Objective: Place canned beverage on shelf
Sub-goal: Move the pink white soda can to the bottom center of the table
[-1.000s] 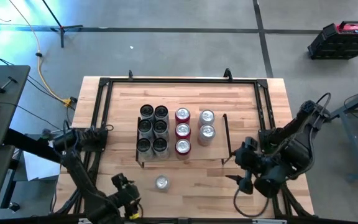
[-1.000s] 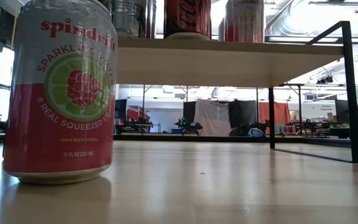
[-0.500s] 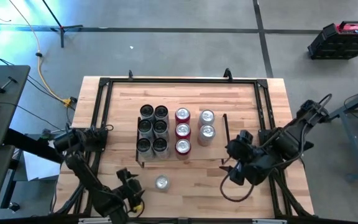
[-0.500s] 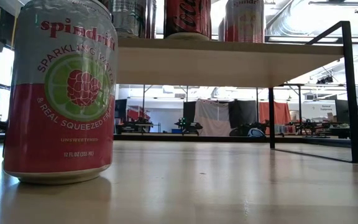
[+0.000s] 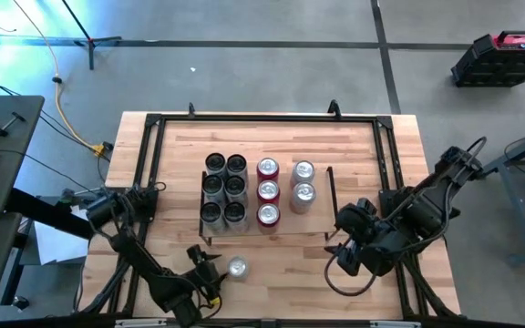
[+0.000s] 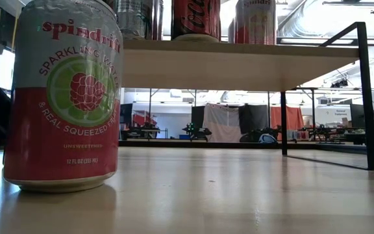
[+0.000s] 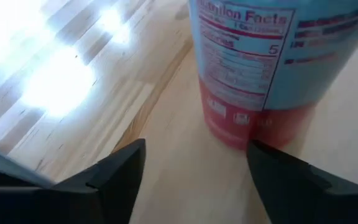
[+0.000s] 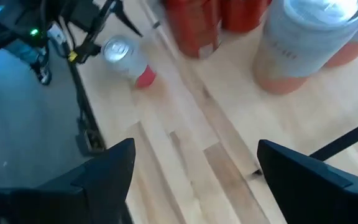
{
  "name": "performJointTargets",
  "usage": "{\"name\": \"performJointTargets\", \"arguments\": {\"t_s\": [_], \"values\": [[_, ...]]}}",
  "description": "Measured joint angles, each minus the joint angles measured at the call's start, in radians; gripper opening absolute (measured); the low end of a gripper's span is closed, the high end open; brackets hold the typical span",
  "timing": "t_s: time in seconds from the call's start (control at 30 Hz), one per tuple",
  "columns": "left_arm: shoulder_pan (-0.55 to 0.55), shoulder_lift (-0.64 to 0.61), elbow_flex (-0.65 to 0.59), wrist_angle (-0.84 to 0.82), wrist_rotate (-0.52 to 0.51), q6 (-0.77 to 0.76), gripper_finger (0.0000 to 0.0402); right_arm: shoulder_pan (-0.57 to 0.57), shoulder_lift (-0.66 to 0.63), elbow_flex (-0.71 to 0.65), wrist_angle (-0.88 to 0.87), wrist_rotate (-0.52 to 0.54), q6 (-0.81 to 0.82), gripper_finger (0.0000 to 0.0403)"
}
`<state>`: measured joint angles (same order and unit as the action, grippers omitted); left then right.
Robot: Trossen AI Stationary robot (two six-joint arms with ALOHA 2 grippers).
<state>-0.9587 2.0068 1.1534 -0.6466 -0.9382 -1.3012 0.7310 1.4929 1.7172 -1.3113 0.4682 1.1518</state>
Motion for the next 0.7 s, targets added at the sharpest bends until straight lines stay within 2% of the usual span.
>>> {"name": "performJointTargets", "arguments": {"t_s": [0.1, 0.23, 0.53, 0.7], "values": [[0.014, 0.030, 0.000, 0.037, -0.033, -0.003, 0.0243, 0.010, 0.000, 0.000, -0.004, -0.005, 0.006, 0.0313], [0.037, 0.048, 0.000, 0.085, -0.038, 0.026, 0.0229, 0.012, 0.000, 0.000, -0.009, -0.001, 0.010, 0.0311], [0.094, 0.054, 0.000, 0.198, -0.033, 0.202, 0.0257, 0.060, 0.000, 0.000, -0.008, 0.005, 0.020, 0.0310], [0.127, 0.054, 0.000, 0.277, -0.026, 0.321, 0.0269, 0.088, 0.000, 0.000, -0.008, 0.051, 0.026, 0.0310]]}}
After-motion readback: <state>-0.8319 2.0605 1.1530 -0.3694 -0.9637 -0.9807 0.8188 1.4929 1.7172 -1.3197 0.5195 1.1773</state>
